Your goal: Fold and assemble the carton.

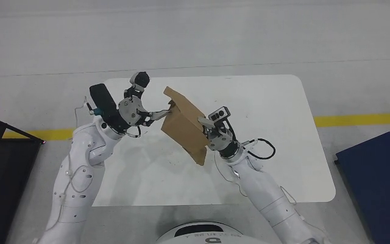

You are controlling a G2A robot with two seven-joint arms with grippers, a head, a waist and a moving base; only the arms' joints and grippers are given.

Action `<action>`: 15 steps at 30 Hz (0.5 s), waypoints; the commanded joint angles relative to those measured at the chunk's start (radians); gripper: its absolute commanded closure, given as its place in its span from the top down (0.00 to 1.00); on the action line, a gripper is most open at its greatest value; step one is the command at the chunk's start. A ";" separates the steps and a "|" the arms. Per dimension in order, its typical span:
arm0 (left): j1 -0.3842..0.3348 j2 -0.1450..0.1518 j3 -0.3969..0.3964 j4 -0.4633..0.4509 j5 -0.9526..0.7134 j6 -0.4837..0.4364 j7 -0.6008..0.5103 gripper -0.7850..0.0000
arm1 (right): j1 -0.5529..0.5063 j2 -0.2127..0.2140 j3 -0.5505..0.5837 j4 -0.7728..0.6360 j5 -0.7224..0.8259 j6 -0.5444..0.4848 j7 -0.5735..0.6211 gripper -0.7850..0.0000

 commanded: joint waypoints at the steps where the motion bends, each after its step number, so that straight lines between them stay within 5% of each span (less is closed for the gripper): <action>1: 0.021 0.001 -0.007 0.040 -0.141 -0.024 -0.047 1.00 | -0.007 0.005 0.020 -0.014 -0.019 0.002 -0.011 0.00; 4: 0.032 0.009 -0.006 0.079 -0.389 -0.070 -0.216 0.96 | -0.028 0.018 0.067 -0.029 -0.059 0.002 0.005 0.00; 6: 0.040 0.017 0.008 0.099 -0.578 -0.062 -0.359 0.75 | -0.046 0.027 0.098 -0.043 -0.077 0.008 0.013 0.00; 9: 0.042 0.033 0.048 0.094 -0.928 -0.026 -0.618 1.00 | -0.067 0.039 0.142 -0.069 -0.128 0.013 0.016 0.00; 11: 0.026 0.049 0.037 0.072 -1.144 0.039 -0.793 1.00 | -0.081 0.047 0.165 -0.091 -0.164 0.019 0.010 0.00; 15: 0.026 0.049 0.037 0.072 -1.144 0.039 -0.793 1.00 | -0.088 0.050 0.176 -0.104 -0.181 0.025 0.002 0.00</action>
